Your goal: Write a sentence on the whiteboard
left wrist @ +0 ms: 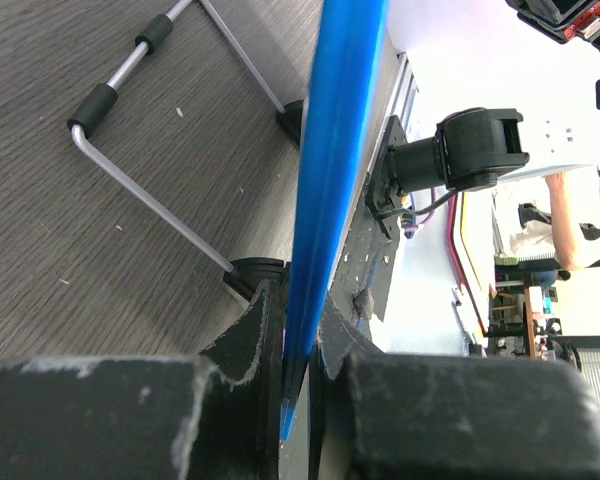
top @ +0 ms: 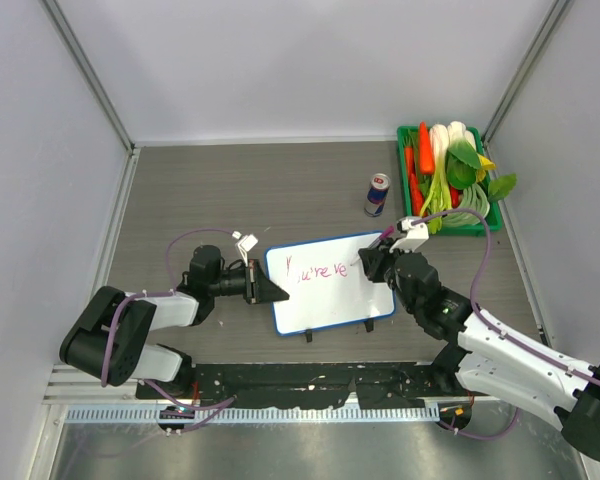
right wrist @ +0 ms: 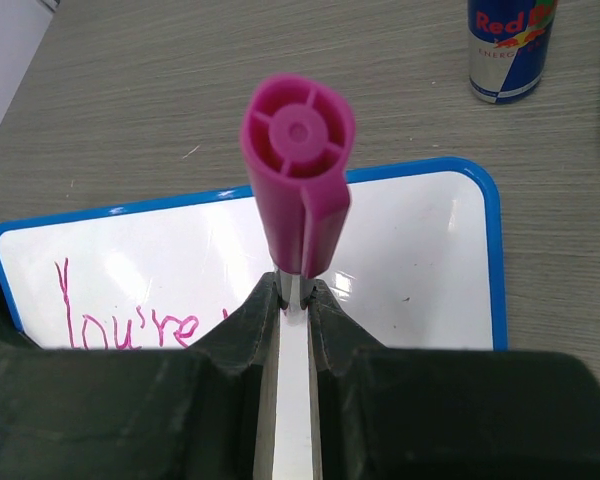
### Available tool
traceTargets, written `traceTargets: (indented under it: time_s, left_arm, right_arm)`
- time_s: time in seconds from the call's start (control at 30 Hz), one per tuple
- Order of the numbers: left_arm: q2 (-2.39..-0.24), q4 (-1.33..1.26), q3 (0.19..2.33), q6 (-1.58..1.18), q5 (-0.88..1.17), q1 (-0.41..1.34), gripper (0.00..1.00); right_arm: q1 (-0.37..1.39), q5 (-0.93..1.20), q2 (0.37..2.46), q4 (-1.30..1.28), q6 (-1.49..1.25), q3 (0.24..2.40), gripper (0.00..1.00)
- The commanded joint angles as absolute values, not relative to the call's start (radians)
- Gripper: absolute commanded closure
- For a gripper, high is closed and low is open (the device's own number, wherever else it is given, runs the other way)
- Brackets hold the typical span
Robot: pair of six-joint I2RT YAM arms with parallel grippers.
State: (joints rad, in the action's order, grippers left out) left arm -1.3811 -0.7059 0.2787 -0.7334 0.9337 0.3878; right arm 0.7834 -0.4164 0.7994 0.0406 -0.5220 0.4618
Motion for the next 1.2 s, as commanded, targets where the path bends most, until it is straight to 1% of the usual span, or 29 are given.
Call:
traceTargets:
  time_s: [0.0,0.37,0.77,1.17]
  left_arm:
    - [-1.41,-0.617,0.282,-0.716,0.838,0.387,1.0]
    - [-1.41,-0.618,0.282,-0.716,0.841,0.387,1.0]
    - [-1.407,-0.618,0.281,-0.718,0.836,0.387,1.0]
    - [-1.41,-0.62,0.281,-0.718,0.838,0.387,1.0]
  right_arm:
    - [0.782,-0.459,0.805,0.086,-0.522,0.469,0.98]
    - [0.782,-0.413,0.824,0.092,-0.518,0.463,0.98]
    - [0.782,-0.379,0.805,0.043,-0.538,0.44,0.99]
    - [0.782,-0.416,0.759,0.006,-0.552,0.419,0.99]
